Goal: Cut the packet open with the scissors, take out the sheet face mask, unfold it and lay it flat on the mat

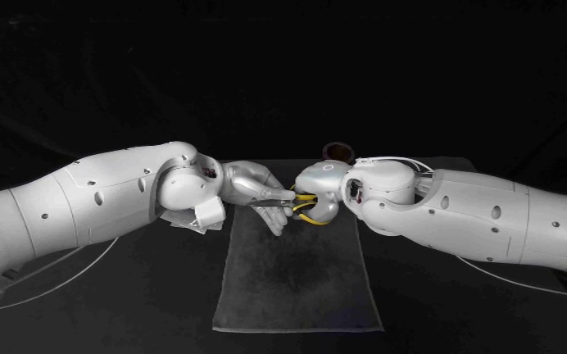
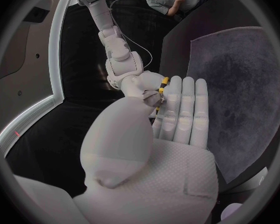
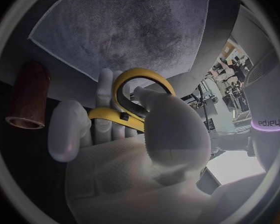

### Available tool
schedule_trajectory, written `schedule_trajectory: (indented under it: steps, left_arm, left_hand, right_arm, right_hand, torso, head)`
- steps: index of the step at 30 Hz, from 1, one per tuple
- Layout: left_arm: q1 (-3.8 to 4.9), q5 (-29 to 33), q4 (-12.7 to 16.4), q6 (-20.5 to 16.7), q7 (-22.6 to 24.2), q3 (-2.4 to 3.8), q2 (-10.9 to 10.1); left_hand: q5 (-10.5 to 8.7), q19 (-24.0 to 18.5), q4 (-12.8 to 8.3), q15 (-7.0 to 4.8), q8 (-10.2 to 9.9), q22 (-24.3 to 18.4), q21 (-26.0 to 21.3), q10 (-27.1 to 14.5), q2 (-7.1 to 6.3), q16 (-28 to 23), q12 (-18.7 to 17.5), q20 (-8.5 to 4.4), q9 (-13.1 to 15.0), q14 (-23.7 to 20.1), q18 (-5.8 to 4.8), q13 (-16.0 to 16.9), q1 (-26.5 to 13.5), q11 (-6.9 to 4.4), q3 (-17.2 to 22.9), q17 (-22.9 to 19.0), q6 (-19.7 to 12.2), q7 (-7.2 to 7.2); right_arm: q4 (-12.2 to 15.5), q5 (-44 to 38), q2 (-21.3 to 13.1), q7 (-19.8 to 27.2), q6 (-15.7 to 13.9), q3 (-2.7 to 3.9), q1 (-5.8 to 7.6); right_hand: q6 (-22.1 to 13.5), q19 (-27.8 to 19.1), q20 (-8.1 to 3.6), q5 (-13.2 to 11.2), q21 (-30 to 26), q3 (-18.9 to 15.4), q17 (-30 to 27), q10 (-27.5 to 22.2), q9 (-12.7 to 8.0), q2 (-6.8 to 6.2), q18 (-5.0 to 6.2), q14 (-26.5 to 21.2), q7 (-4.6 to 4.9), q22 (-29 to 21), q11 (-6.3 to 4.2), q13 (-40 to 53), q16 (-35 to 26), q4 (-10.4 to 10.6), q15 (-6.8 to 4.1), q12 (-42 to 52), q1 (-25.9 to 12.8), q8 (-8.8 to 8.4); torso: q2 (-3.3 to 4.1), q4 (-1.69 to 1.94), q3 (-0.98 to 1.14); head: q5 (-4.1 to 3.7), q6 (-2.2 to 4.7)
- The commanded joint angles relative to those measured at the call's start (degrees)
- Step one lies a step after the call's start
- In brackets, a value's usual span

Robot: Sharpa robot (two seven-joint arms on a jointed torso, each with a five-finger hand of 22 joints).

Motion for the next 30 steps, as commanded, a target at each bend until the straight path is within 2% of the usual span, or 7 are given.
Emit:
schedule_trajectory:
  steps: [1, 8, 13, 18, 22, 26, 30]
  left_arm:
    - [0.57, 7.26, 2.84, 6.55, 7.79, 0.91, 1.63]
    - [0.57, 7.28, 2.79, 6.43, 7.53, 0.91, 1.64]
    - [0.57, 7.28, 2.80, 5.17, 6.95, 0.91, 1.50]
    - [0.57, 7.60, 2.81, 4.35, 6.48, 0.91, 1.38]
    - [0.57, 8.27, 2.64, 3.07, 5.61, 0.91, 1.28]
    - [0.57, 9.41, 2.44, 3.33, 5.79, 0.90, 1.11]
    - [0.57, 10.08, 2.56, 4.23, 6.69, 0.90, 1.08]
  left_hand:
    - [0.19, 0.15, -2.23, -0.38, 0.09, 0.09, 0.29, 0.06, -0.33, 0.20, 0.35, -0.20, 0.06, -0.04, 0.67, 0.08, 0.47, -0.59, 2.19, 0.07, 0.09, -0.36]
    - [0.19, 0.15, -2.23, -0.38, 0.09, 0.09, 0.29, 0.06, -0.33, 0.20, 0.35, -0.20, 0.06, -0.04, 0.67, 0.08, 0.47, -0.59, 2.19, 0.07, 0.09, -0.36]
    - [0.19, 0.11, -2.30, -0.38, 0.11, 0.11, 0.32, -0.01, -0.36, 0.16, 0.32, -0.19, 0.20, -0.11, 0.67, 0.09, 0.42, -0.59, 2.31, 0.11, -0.03, -0.36]
    - [0.20, 0.01, -2.40, -0.34, 0.07, 0.12, 0.35, -0.19, -0.43, 0.07, 0.23, -0.18, 0.35, -0.26, 0.66, 0.09, 0.33, -0.52, 2.50, 0.15, -0.28, -0.25]
    - [0.20, -0.19, -2.51, -0.23, -0.03, 0.13, 0.36, -0.43, -0.68, -0.07, 0.10, -0.13, 0.52, -0.48, 0.63, 0.08, 0.10, -0.39, 2.64, 0.20, -0.59, -0.08]
    - [0.21, -0.29, -2.54, -0.19, -0.07, 0.13, 0.36, -0.51, -0.86, -0.11, 0.06, -0.10, 0.58, -0.54, 0.62, 0.08, -0.05, -0.34, 2.67, 0.24, -0.69, -0.02]
    - [0.20, -0.39, -2.54, -0.14, -0.10, 0.14, 0.38, -0.58, -0.55, -0.17, 0.01, -0.07, 0.69, -0.64, 0.62, 0.08, -0.16, -0.30, 2.95, 0.29, -0.77, -0.02]
  right_arm:
    - [0.04, -1.67, 0.76, -3.71, 1.47, -0.30, -0.62]
    - [0.31, -0.62, 0.56, -2.03, 0.70, -0.30, -0.76]
    - [0.52, 5.91, -0.05, 1.78, -0.56, -0.30, -0.82]
    - [0.76, 12.20, -0.72, 3.74, -2.67, -0.30, -0.83]
    - [0.88, 14.68, -1.18, 4.43, -2.49, -0.30, -0.83]
    - [1.13, 15.32, -1.46, 4.52, -1.86, -0.31, -0.84]
    - [1.24, 14.75, -1.29, 3.66, -1.22, -0.31, -0.95]
  right_hand:
    - [0.13, 3.94, -0.76, -0.21, 0.44, -0.65, 0.48, 4.42, 0.20, -0.16, -0.19, 3.70, 0.22, 0.54, 0.91, 0.13, 0.22, -0.19, 0.09, 0.33, 1.92, -0.06]
    - [0.46, 3.92, -0.84, -0.21, 2.09, -1.60, 1.86, 4.56, 0.87, -0.14, -0.48, 3.79, -0.13, 2.75, 0.63, 0.60, 0.52, -1.50, -0.12, 1.01, 5.06, 0.03]
    - [-0.02, 3.59, -1.06, -0.19, 2.43, -0.64, 3.51, 4.40, 1.84, -2.68, -0.45, 3.81, -0.73, 3.13, 0.09, 0.70, 0.97, -8.38, -0.44, 1.16, 13.62, 0.29]
    - [-1.01, 3.02, -0.74, -0.19, 1.60, 0.62, 4.28, 3.49, 2.43, -2.92, -0.25, 2.68, -0.24, 1.98, 0.53, -0.04, 0.44, -10.61, 0.00, -0.19, 16.16, 0.14]
    - [-2.44, 2.80, -0.39, -0.18, 1.52, 1.76, 4.59, 2.21, 2.95, -1.84, -0.24, 2.40, 0.73, 1.92, 1.30, -0.96, 0.01, -11.23, 0.43, -1.92, 16.76, -0.20]
    - [-3.94, 2.07, 0.02, -0.18, -0.38, 2.85, 4.70, 1.37, 3.41, -0.26, 0.25, 1.82, 1.56, -0.73, 1.97, -1.77, -0.69, -11.19, 0.89, -3.44, 16.65, -0.66]
    - [-4.35, 1.83, 0.21, -0.18, -0.94, 3.31, 4.77, 1.48, 3.67, 0.39, 0.40, 1.67, 1.77, -1.45, 2.15, -2.03, -0.99, -11.19, 1.05, -3.91, 16.49, -0.76]
  torso:
    - [0.02, -0.02, 0.06]
    - [0.05, -0.06, 0.10]
    - [-0.01, -0.04, 0.13]
    - [-0.01, -0.05, 0.11]
    - [0.00, -0.10, 0.10]
    - [0.04, -0.10, 0.11]
    - [0.03, 0.00, 0.07]
  head:
    - [-0.02, 0.05]
    - [0.04, 0.09]
    - [0.00, 0.14]
    - [-0.05, 0.23]
    - [-0.15, 0.37]
    - [-0.17, 0.41]
    - [-0.31, 0.43]
